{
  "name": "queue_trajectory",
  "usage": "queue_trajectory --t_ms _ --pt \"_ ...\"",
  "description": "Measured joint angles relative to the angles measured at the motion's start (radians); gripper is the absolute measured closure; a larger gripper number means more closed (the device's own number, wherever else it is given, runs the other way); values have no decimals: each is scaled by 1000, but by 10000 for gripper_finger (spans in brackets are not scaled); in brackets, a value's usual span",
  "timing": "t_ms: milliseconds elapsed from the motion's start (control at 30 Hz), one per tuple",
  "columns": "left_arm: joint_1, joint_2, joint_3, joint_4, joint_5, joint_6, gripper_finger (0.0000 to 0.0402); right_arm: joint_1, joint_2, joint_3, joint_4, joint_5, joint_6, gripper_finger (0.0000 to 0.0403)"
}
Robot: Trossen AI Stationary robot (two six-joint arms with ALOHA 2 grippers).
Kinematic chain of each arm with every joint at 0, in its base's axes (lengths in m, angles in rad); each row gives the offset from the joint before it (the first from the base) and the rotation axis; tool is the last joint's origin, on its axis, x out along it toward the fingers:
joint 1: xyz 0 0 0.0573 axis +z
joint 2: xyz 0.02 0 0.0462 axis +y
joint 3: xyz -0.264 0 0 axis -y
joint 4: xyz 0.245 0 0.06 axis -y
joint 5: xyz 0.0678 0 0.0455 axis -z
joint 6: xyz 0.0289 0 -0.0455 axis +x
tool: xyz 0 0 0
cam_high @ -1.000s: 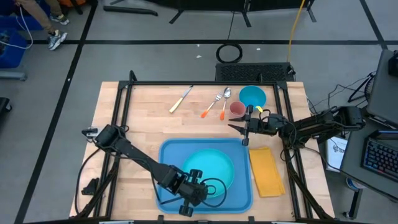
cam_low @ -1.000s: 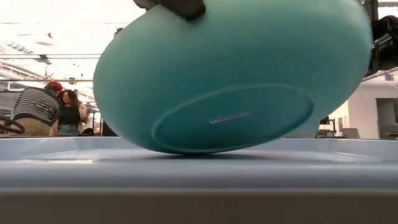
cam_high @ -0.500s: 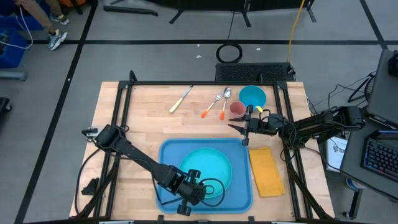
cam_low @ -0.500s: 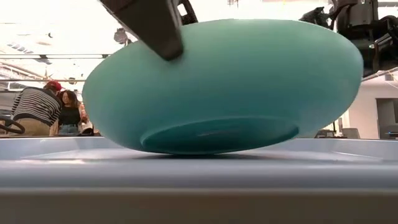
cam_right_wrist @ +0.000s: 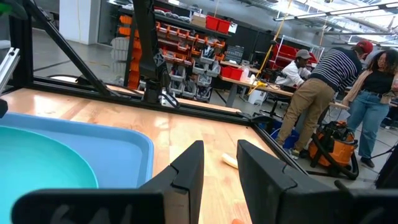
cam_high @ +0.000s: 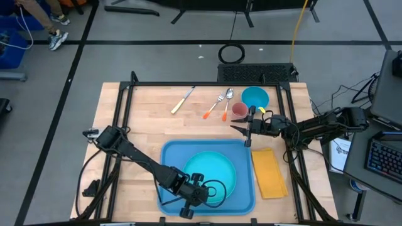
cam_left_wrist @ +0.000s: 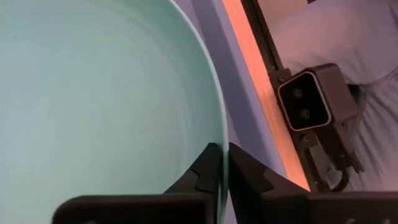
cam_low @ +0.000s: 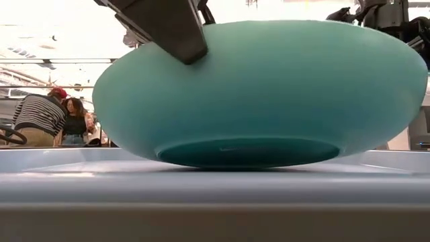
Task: Set up tray
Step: Put the light blue plate on the blue tray
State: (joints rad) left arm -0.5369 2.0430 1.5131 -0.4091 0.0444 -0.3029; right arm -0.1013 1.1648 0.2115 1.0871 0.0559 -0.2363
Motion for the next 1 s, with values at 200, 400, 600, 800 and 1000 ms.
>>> queue_trajectory --t_ms 200,400,600,800,1000 --pt "1 23 0 8 19 -27 374 0 0 0 0 0 0 316" --pt "0 60 2 17 31 -37 383 0 0 0 -10 0 0 316" --pt "1 64 1 14 35 -76 367 0 0 0 -8 0 0 316" --pt "-2 64 1 -18 34 -75 372 0 0 0 -8 0 0 316" --pt "-2 64 1 1 16 -73 380 0 0 0 -15 0 0 316"
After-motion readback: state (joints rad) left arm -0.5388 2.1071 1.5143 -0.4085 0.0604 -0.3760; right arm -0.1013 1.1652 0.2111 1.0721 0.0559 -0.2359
